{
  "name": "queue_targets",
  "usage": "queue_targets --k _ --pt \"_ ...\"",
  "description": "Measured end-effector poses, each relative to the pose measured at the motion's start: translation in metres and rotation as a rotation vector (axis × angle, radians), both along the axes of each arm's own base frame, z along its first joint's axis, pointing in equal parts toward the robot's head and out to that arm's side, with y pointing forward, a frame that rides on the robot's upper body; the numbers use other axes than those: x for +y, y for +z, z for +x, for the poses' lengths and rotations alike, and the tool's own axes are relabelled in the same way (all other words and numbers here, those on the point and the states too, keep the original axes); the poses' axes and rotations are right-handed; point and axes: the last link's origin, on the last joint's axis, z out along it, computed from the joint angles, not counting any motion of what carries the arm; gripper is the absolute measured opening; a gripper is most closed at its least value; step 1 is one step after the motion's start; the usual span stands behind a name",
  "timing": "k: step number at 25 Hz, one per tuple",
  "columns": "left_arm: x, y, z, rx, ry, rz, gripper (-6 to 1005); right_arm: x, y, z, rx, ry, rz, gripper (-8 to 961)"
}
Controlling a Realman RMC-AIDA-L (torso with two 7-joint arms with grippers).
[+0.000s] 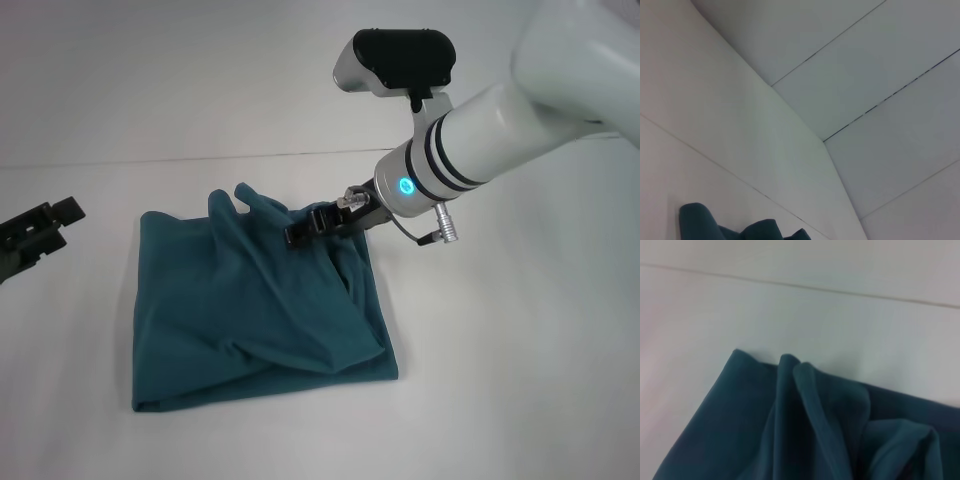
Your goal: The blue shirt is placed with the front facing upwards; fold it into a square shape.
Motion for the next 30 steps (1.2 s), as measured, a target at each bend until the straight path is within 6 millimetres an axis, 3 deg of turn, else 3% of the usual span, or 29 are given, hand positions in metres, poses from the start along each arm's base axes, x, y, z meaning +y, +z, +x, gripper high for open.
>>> queue_targets --k 8,13,24,30 --pt "0.002 -0.001 0.0023 0.001 -0.007 -0.001 751 0.0003 -0.0066 0.003 -0.01 -0.001 0.016 942" --pt "0.001 -0.001 0.001 0.001 -0.003 -0.001 751 0.0 -0.0056 0.004 0.0 -0.006 0.014 871" --pt "0.0017 -0.0037 0.0012 -0.007 -0.004 -0.009 751 0.0 -0.0052 0.0042 0.0 -0.008 0.012 422" --pt "0.0019 -0.0036 0.0011 -0.007 -0.003 -0.007 751 0.0 -0.0052 0.0041 0.001 -0.008 0.012 241"
